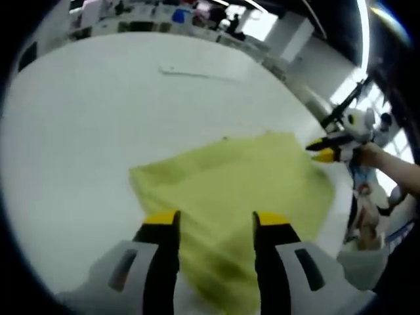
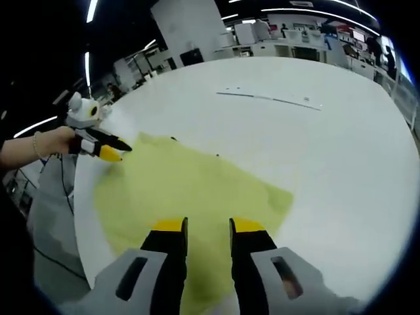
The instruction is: Fold the garment on the visible template until the final outline fits inside the template.
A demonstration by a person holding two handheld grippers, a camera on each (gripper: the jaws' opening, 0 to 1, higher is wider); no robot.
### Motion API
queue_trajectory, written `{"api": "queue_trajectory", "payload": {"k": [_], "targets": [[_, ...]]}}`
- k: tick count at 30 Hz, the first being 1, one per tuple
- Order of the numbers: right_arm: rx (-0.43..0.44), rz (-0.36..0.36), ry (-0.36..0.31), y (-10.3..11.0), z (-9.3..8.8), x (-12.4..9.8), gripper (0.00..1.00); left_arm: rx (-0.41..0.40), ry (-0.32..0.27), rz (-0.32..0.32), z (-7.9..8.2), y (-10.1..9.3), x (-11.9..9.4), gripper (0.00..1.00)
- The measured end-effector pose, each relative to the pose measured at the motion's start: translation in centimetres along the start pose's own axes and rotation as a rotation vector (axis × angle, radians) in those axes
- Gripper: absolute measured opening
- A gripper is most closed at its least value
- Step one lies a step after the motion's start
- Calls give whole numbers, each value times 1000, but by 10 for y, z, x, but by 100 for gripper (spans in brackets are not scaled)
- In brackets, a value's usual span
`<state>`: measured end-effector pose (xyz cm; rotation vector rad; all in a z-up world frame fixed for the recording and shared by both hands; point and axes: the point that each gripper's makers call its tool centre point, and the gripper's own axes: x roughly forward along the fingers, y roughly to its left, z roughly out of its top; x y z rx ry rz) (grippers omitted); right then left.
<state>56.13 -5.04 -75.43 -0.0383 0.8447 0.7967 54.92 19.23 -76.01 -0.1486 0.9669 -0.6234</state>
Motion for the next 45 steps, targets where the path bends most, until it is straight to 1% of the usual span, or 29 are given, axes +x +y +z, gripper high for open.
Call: {"api": "queue_trajectory", "payload": {"k": [6,9,12,18,22,26,27,29,32,37,39,40,42,43,45], "targets": [[-1,-7,11,-3,0,6,26,-2,4,2,2,4,2,39],[-11,-10,24,-4,-1,10,26,-7,1,3,3,7,3,37],[-32,-15,36,-5,-2,12,26,-13,-1,5,5,11,3,35],[-73,-29,66,-7,-9,18,25,10,-5,21,7,14,5,33],[-91,-53,56,-12,-4,22,24,12,-8,30,9,16,5,32],[-100,-70,46,-19,0,26,22,35,-13,48,13,18,8,33],[-99,-75,40,-21,3,28,21,35,-15,48,14,19,9,35],[-87,-80,32,-26,7,30,20,31,-22,57,19,21,11,35],[-81,-93,33,-32,11,32,22,40,-26,78,24,25,14,36],[-97,-97,31,-39,19,37,18,70,-23,105,31,30,20,29],[-93,-107,28,-42,24,39,21,64,-27,112,34,32,21,28],[-91,-112,30,-43,26,41,22,65,-29,127,36,33,21,27],[-98,-115,29,-44,29,44,21,69,-39,152,39,37,22,27],[-104,-120,27,-45,31,46,20,57,-41,171,40,40,23,25],[-108,-139,33,-48,33,49,22,50,-50,195,44,43,24,25]]}}
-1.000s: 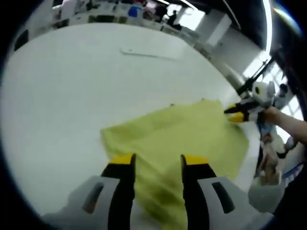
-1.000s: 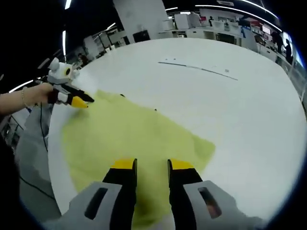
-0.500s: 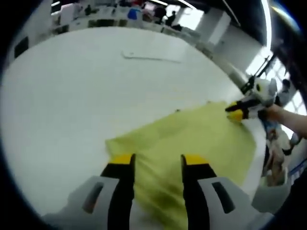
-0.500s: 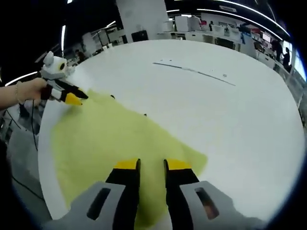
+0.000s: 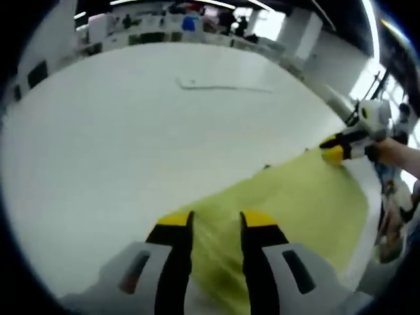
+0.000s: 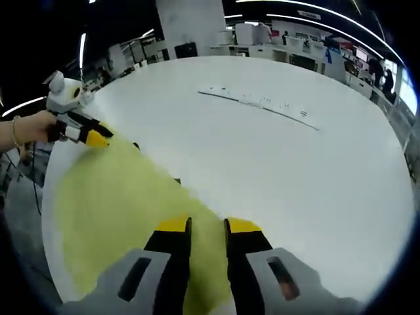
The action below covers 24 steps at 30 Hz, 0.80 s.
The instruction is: Fold the garment on the visible template until the final outline fits inside the template.
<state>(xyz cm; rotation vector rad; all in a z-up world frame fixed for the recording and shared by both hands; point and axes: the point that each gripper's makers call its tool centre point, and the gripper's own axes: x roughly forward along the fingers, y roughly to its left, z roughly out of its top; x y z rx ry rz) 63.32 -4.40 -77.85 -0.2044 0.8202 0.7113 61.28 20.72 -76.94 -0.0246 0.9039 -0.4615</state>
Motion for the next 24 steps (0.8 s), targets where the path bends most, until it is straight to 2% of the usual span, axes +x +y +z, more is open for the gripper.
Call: {"api": "queue_trajectory", "payload": {"k": [4,6,7,8,11,13,14,17,21,24], "targets": [[-13,-22,-9,-3,4,7,23,24,-6,40,5,3,4,26],[-20,-34,-7,-5,5,8,23,79,3,99,7,13,6,35],[-25,-40,-6,-6,5,8,23,72,13,106,7,12,9,38],[-32,-48,-5,-7,5,8,24,101,9,123,9,15,11,39],[-33,-64,-3,-10,6,4,25,104,17,128,11,15,13,40],[-41,-75,-13,-11,8,-3,25,114,2,144,16,17,8,40],[-43,-75,-17,-11,9,-6,25,123,-24,151,21,18,3,40],[-41,-73,-28,-13,9,-15,24,116,-67,118,28,14,-8,40],[-16,-86,-45,-16,7,-29,25,93,-94,104,27,14,-25,41],[10,-81,-72,-10,8,-42,25,102,-115,83,26,9,-36,42]]}}
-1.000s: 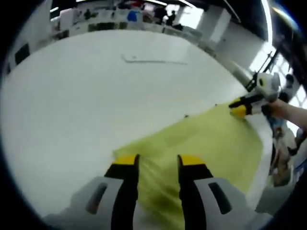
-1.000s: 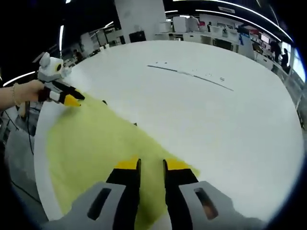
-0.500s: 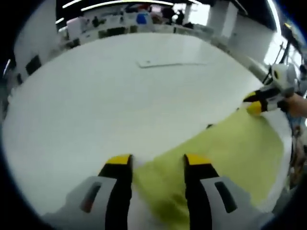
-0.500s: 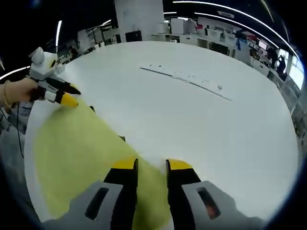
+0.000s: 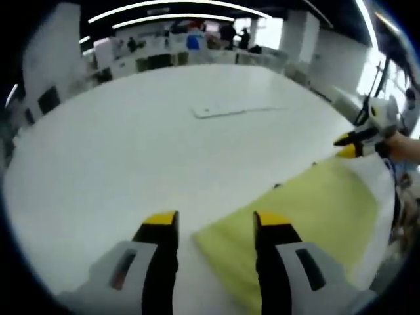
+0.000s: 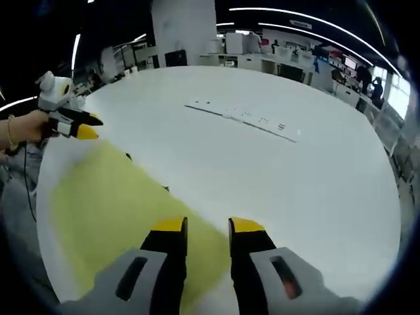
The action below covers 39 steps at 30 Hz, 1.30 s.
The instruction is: Fold the garment on the visible template until the final outline fits inside the template.
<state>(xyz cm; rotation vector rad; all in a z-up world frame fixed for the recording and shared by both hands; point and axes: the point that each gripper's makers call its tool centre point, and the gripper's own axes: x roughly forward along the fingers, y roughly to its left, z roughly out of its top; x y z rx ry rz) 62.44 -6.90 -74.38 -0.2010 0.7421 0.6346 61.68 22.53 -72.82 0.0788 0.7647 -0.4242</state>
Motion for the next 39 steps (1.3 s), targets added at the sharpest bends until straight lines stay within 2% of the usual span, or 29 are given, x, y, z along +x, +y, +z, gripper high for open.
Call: {"api": "queue_trajectory", "payload": {"k": [4,9,10,15,20,27,31,35,39], "targets": [[22,24,-22,13,-5,-14,27,-5,-21,-47,-8,-9,-18,43],[54,48,-21,29,-22,-31,28,-48,-17,-84,-31,-16,-37,46],[66,51,-22,33,-28,-38,29,-70,-13,-90,-40,-17,-44,48],[115,76,-41,49,-42,-59,30,-100,-1,-99,-65,-24,-64,53],[148,86,-30,65,-70,-80,34,-131,-8,-160,-89,-42,-83,56],[191,78,-11,77,-106,-99,34,-124,12,-203,-120,-61,-98,59],[217,81,-9,80,-119,-104,34,-136,8,-234,-130,-69,-104,58],[173,85,23,86,-129,-107,34,-135,4,-273,-141,-77,-106,48],[163,110,23,94,-135,-108,30,-143,-5,-279,-147,-78,-105,42]]}}
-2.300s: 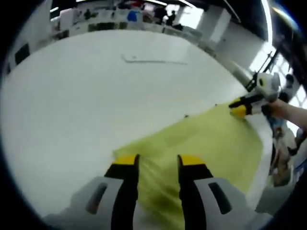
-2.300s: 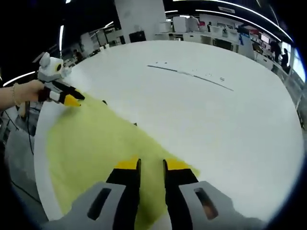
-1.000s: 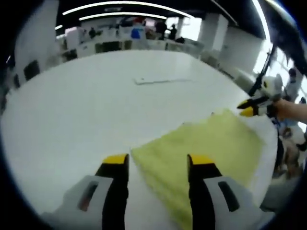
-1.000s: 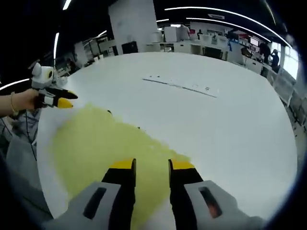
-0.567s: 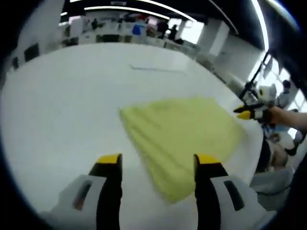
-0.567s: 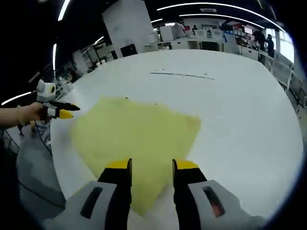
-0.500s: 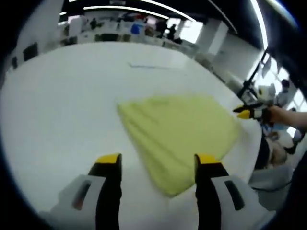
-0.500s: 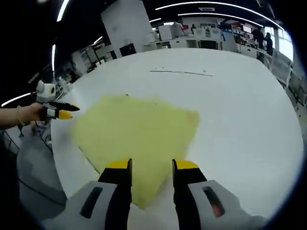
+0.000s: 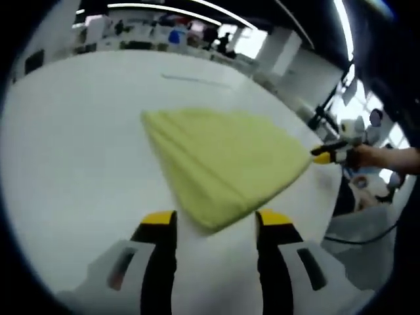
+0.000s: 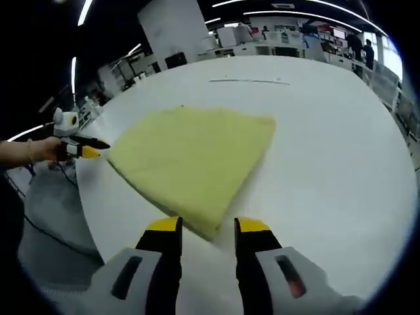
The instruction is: Fold the garment on the visible template until the final outline fits inside the template.
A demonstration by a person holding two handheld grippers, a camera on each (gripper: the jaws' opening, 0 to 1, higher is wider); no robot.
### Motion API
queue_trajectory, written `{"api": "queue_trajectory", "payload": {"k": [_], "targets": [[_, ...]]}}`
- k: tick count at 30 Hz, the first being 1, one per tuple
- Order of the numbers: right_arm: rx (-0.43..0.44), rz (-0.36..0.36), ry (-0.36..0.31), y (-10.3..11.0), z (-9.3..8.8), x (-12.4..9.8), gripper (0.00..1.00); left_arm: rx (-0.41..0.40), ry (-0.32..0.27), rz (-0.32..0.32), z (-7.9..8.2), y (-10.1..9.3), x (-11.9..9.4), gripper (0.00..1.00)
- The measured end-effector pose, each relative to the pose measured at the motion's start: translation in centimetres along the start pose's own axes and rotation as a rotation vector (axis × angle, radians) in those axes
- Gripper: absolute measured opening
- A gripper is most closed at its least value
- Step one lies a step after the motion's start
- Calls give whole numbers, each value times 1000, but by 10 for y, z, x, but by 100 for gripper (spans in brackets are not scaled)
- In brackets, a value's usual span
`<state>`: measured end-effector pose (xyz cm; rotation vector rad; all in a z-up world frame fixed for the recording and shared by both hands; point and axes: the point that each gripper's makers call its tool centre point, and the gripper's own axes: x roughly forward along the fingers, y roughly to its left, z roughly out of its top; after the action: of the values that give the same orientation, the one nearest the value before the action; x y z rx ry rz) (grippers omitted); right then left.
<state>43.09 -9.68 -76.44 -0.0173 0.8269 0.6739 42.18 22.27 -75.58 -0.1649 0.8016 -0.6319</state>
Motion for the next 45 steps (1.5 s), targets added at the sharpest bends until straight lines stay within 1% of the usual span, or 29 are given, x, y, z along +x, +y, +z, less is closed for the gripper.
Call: {"api": "queue_trajectory", "payload": {"k": [1,4,7,8,10,13,18,21,25,28,33,37,40,41,45], "targets": [[2,1,-1,0,-1,0,28,-8,-1,-3,-3,0,0,41],[19,6,-17,1,-4,2,25,-61,-37,-6,-4,1,-1,38],[5,5,-25,3,-6,4,20,-63,-59,6,-5,3,-1,31],[0,6,-24,4,-6,5,20,-61,-58,10,-5,4,0,27],[-7,13,-15,5,-8,7,19,-63,-54,15,-8,4,1,22],[-15,8,-15,4,-9,8,17,-66,-50,21,-9,6,2,20],[-23,-3,-46,2,-1,5,13,-74,-62,15,-6,5,4,14],[-39,-3,-44,1,0,6,11,-74,-54,14,-6,5,7,12],[-58,-3,-43,0,-1,7,4,-83,-44,7,-8,4,9,8],[-60,-6,-45,0,-2,6,3,-83,-39,-5,-8,2,9,4],[-79,5,-36,0,-3,6,2,-72,-34,-44,-8,1,7,2],[-104,27,-37,-4,-1,3,2,-87,-49,-114,-5,0,1,0],[-112,44,-38,-6,1,1,2,-100,-54,-154,-2,3,0,0],[-118,50,-37,-5,2,1,2,-103,-49,-181,-3,1,0,0],[-150,80,-22,-4,3,1,1,-94,-37,-235,-4,0,1,0]]}}
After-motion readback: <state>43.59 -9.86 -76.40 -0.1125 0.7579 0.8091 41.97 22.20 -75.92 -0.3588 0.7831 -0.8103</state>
